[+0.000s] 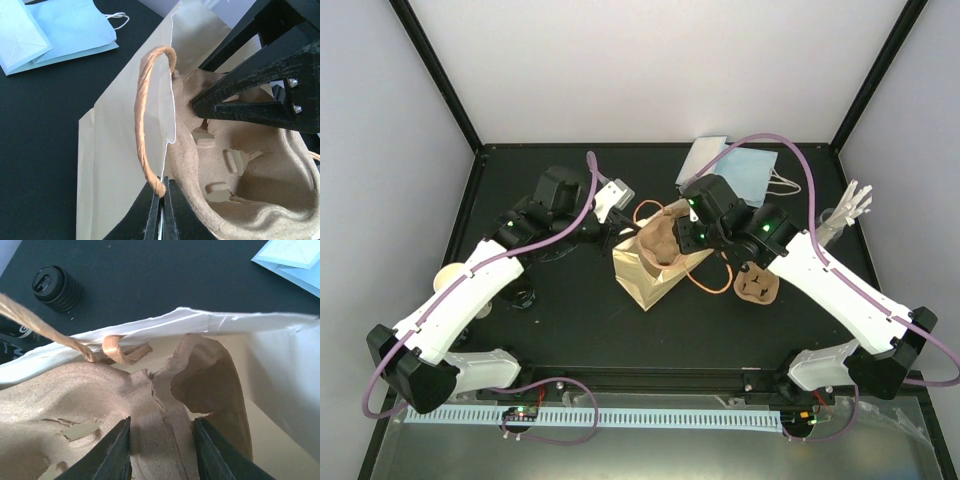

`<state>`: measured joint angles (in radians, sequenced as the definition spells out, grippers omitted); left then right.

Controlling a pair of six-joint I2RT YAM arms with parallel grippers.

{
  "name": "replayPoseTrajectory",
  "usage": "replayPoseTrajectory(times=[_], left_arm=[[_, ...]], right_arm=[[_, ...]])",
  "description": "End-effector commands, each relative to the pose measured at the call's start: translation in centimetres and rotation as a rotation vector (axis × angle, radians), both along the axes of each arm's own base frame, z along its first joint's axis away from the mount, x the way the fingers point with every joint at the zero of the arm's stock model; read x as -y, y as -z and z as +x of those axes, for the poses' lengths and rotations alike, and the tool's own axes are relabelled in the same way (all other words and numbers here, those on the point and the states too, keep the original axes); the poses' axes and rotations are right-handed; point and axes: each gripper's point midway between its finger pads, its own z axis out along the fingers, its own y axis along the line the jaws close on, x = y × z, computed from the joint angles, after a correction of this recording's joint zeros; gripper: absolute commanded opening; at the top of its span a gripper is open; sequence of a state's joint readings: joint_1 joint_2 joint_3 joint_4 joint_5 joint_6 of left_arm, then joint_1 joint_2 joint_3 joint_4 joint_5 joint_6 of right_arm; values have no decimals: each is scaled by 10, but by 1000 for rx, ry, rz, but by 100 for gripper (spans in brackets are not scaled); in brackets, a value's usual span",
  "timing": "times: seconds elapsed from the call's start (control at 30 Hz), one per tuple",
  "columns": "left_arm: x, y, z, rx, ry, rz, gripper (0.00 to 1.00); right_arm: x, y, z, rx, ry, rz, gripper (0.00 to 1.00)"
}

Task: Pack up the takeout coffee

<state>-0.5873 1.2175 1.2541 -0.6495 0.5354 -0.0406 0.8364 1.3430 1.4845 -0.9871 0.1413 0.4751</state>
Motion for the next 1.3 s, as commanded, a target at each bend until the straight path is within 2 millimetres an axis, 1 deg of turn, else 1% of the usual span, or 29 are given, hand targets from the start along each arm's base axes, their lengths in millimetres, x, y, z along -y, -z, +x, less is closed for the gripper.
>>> replayPoseTrajectory(times=[0.0,0.23,0.47,0.63,0.8,0.97,1.13,1.27], left_arm=[[4,-19,-9,65,33,-34,2],[4,-20,-7,63,28,-35,2],[4,-19,-6,68,26,-32,3],[6,-16,-6,47,28,-33,4],[14,-17,-12,34,68,-54,5],[18,-21,-16,24,91,-77,5],[17,-18,-10,9,58,-65,6],[19,-14,-5,-11,45,-54,6]], right_arm=[[12,-8,11,36,78,-22,35],[19,2,11,30,91,-71,34],[35,-2,15,66,161,-107,34],[35,-4,17,77,153,-115,33],[32,-6,21,86,177,-94,33],[27,2,25,67,177,-110,31],[23,11,20,80,99,-184,30],[23,18,14,84,71,-235,30]])
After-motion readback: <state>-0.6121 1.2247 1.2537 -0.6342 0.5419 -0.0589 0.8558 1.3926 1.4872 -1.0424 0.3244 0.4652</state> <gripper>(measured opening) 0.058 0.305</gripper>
